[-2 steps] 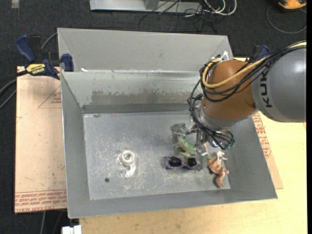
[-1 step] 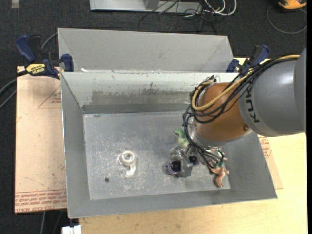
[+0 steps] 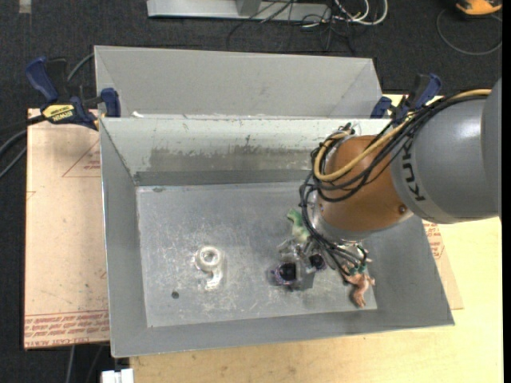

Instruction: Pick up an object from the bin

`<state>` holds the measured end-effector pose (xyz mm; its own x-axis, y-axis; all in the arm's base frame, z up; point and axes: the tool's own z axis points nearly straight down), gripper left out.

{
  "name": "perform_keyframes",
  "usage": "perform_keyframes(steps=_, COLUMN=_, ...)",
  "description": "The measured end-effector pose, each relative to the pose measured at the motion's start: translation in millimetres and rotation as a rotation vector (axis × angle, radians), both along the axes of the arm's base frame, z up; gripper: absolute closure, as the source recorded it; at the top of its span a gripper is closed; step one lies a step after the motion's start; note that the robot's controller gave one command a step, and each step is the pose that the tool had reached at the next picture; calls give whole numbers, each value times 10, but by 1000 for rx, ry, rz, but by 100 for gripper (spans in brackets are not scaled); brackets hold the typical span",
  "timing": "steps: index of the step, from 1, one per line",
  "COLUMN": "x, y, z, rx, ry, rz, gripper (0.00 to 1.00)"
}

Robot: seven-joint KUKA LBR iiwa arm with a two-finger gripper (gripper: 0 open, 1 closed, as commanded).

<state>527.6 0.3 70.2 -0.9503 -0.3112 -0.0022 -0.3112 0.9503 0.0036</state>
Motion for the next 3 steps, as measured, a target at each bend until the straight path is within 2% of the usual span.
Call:
perform_keyframes(steps=1, x=6, y=-39, z=1148, rx=1, ry=-2, rz=-65, gripper=100)
perform_keyframes(steps=2, x=5, y=-40, z=1148, rx=1, ry=-2, rz=-66, gripper=100)
perform_keyframes(steps=3, x=25, y=68, z=2156, rx=2, ry=-2, rz=-32, gripper=100)
